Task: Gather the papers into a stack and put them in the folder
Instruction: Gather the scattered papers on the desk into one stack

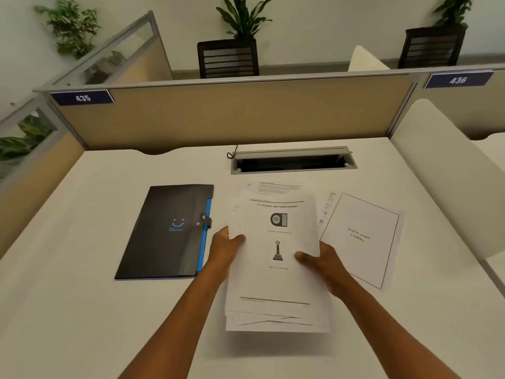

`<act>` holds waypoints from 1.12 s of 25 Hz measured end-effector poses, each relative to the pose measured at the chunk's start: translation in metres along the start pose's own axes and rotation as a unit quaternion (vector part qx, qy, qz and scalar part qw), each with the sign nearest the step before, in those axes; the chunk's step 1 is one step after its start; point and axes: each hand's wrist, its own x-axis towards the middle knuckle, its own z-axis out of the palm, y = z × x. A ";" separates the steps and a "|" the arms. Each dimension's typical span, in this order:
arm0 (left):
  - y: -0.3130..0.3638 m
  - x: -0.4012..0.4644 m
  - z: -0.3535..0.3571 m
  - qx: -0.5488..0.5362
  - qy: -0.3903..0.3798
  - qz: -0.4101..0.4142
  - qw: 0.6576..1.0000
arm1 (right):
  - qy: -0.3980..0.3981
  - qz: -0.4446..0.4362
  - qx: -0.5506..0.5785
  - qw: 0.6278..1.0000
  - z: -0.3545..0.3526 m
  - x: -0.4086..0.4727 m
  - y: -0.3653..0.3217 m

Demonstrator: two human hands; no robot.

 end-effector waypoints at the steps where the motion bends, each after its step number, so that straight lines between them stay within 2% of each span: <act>1: -0.006 0.004 -0.006 0.026 0.005 -0.006 1.000 | 0.024 -0.003 -0.037 0.999 0.011 0.004 0.004; 6: -0.029 0.021 -0.020 0.116 0.006 -0.051 0.992 | 0.068 0.012 -0.150 0.986 0.049 0.029 0.027; 10: -0.040 0.029 -0.016 0.273 0.029 -0.051 0.960 | 0.097 0.024 -0.212 0.972 0.064 0.037 0.033; 13: -0.043 0.029 -0.009 0.349 0.048 -0.031 0.935 | 0.128 0.007 -0.369 0.921 0.071 0.036 0.036; 15: -0.042 0.027 -0.004 0.344 0.056 -0.039 0.937 | 0.141 0.022 -0.474 0.869 0.074 0.032 0.040; 17: -0.037 0.028 0.000 0.312 0.052 -0.055 0.947 | 0.147 0.037 -0.513 0.845 0.078 0.028 0.041; 24: -0.031 0.024 0.001 0.234 0.041 -0.031 0.971 | 0.153 0.049 -0.493 0.855 0.080 0.029 0.043; 28: -0.031 0.015 0.003 0.303 0.055 0.013 0.951 | 0.152 0.049 -0.487 0.859 0.078 0.029 0.044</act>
